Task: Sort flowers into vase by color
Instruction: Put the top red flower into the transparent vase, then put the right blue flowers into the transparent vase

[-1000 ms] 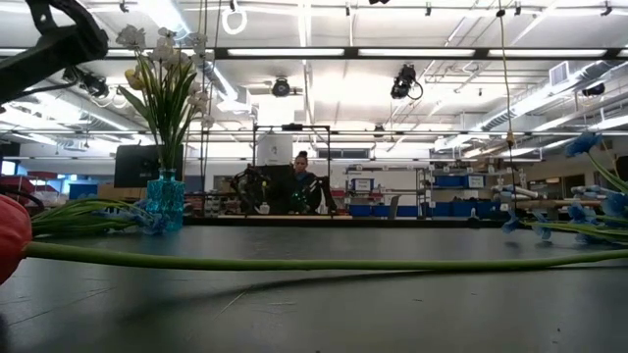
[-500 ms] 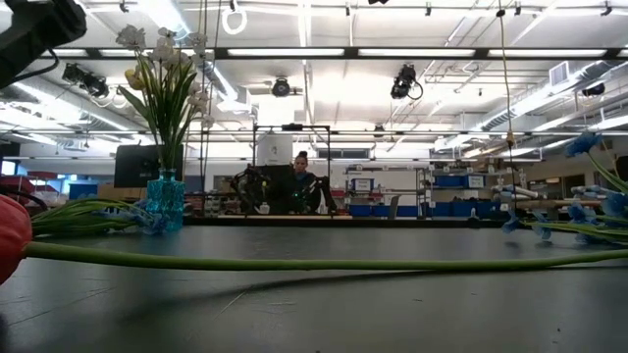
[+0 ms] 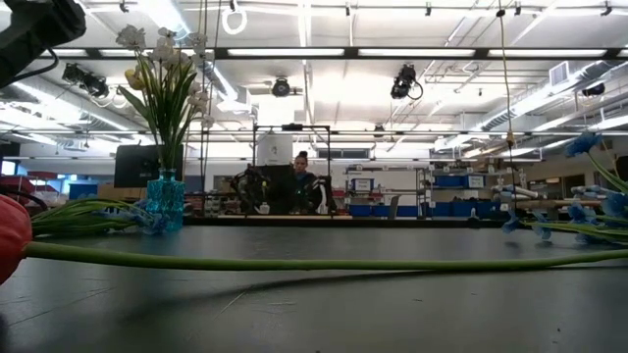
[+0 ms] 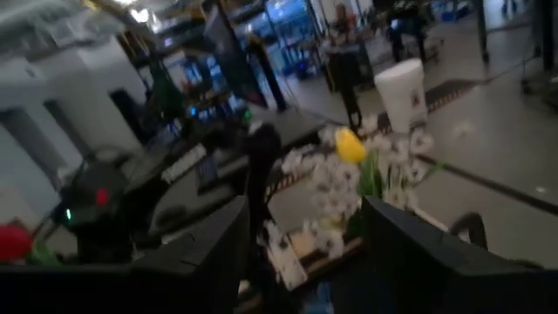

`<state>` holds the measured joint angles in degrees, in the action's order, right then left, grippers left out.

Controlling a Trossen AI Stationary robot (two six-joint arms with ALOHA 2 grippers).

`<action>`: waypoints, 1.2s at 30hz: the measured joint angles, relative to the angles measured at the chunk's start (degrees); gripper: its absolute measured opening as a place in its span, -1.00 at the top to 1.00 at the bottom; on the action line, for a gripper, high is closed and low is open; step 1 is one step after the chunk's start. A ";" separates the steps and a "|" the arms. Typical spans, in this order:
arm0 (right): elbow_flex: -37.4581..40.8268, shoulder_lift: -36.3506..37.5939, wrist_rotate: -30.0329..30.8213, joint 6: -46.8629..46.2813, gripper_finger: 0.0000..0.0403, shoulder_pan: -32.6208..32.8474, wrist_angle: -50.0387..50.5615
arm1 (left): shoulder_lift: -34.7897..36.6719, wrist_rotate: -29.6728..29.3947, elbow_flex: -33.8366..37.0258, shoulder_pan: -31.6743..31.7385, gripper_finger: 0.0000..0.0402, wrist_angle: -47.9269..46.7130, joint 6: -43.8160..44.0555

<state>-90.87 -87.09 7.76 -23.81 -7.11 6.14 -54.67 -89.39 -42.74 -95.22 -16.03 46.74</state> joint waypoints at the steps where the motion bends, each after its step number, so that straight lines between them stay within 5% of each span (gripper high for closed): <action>1: 0.00 0.00 -0.12 0.00 -0.15 0.15 1.18 | 0.07 -0.02 0.00 0.00 0.49 0.00 0.34; 8: 0.00 0.00 0.12 -0.01 -0.19 0.73 14.05 | 2.45 -0.08 0.00 0.00 0.23 1.92 0.23; 16: 0.00 0.00 -0.78 -3.70 -0.19 2.28 29.78 | 9.34 -0.77 0.00 1.52 0.19 3.12 -1.12; 24: 7.17 0.11 -1.67 -30.66 -0.19 5.73 55.37 | 18.43 -0.80 0.00 12.71 0.19 10.98 -16.56; 31: 19.32 0.26 -6.69 -46.39 -0.19 12.89 54.00 | 23.35 -0.73 0.00 26.92 0.28 19.11 -29.09; 36: 24.91 0.27 -16.03 -54.07 -0.19 19.89 54.05 | 24.50 4.33 0.00 32.90 0.30 26.88 -37.16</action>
<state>-65.96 -86.82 -8.27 -77.88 12.78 60.19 -30.17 -85.05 -42.74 -62.32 10.84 9.58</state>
